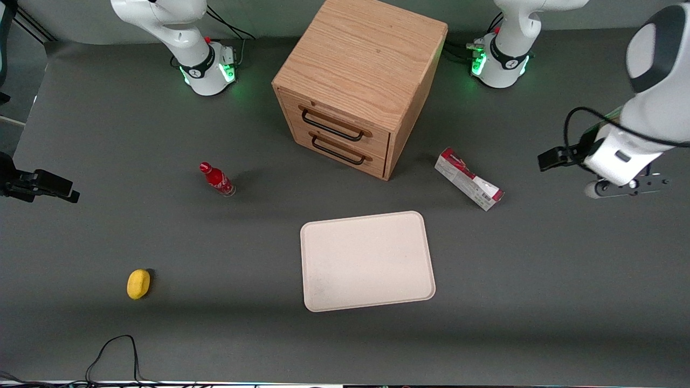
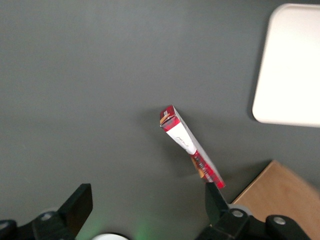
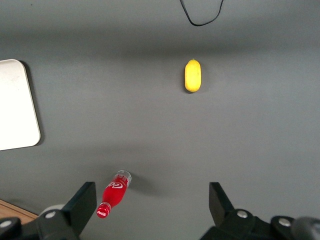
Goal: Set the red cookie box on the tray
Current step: 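Move the open left gripper down over the red-and-white cookie box, then close the left gripper on the cookie box's end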
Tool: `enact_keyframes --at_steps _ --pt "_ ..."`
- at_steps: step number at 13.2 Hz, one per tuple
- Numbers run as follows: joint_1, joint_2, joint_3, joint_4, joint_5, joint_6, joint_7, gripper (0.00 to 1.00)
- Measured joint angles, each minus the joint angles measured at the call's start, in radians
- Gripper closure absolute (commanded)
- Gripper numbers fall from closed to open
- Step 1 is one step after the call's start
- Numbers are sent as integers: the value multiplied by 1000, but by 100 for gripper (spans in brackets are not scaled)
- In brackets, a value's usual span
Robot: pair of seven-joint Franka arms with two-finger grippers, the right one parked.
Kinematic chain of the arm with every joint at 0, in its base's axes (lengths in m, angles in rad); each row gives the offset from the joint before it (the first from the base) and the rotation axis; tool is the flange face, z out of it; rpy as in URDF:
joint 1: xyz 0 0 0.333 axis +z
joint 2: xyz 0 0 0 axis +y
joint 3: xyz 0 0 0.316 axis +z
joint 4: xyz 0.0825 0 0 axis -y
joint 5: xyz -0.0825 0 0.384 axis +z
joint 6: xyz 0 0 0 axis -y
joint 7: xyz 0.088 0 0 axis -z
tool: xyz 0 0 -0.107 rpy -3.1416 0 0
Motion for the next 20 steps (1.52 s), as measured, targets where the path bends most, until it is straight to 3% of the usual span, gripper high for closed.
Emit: enact_keyframes --at_steps 4,9,13,14,15,17,20 --pt "-5 -10 -112 -247 -2 256 -490 0" --pt "-7 4 -120 -539 -2 622 -649 0" --pt "-32 73 -130 -632 -6 807 -736 0" --pt "-38 94 -132 -641 -7 844 -751 5" --pt "-44 115 -133 -646 -9 872 -762 25" --pt "-52 142 -133 -646 -10 890 -776 99" --pt "-53 145 -135 -646 -10 889 -778 100"
